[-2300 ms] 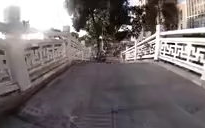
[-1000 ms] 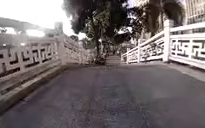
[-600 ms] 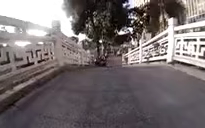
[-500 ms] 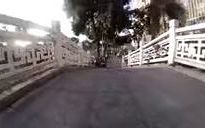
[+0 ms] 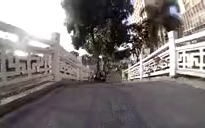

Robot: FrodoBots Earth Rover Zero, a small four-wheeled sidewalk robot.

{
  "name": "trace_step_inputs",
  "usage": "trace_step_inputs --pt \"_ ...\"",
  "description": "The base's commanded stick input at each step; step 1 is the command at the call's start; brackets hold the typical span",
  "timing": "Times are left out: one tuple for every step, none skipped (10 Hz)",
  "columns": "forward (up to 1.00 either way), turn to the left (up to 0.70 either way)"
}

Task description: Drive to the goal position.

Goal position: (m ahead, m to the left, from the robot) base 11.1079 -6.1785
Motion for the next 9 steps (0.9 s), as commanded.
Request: trace_step_inputs --pt "0.45 0.00" --pt "0.45 0.00" --pt "0.45 0.00" --pt "0.45 0.00" --pt "0.45 0.00" --pt "0.45 0.00" --pt "0.45 0.00" --pt "0.45 -0.06" --pt "0.45 -0.19"
